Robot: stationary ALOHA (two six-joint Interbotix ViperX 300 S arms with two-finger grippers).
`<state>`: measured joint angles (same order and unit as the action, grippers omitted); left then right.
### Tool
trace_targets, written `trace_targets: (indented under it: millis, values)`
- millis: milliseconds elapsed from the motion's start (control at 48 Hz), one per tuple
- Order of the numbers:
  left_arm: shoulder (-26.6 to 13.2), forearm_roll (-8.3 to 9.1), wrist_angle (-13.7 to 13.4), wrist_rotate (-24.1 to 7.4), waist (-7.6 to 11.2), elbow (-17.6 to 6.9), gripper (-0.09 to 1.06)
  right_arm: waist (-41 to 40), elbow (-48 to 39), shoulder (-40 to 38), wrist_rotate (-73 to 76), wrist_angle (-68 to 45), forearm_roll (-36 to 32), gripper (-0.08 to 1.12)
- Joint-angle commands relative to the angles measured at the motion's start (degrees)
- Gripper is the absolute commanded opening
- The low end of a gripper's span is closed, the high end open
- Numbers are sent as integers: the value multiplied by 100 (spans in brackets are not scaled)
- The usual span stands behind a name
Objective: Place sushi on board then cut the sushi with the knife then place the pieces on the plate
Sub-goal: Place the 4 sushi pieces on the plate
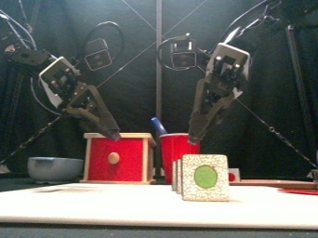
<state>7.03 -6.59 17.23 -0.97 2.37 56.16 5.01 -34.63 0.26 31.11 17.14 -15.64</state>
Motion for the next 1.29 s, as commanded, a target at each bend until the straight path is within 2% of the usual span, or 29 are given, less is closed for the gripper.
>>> trace_targets:
  millis: [21,958,1042,1229,1292]
  values:
    - [88,0,26,0,-9,-88,76,35,229,35,0,-26,26,81]
    - [44,-9,26,0,-18,-44,76,88,519,800,-53,-105,176,80]
    - [44,0,18,0,-18,-44,76,70,554,870,-62,-123,167,75]
    - [44,-9,-18,0,-18,-35,76,53,475,756,9,-79,220,56]
    - [44,0,-35,0,-18,-44,76,9,360,562,9,-44,272,55]
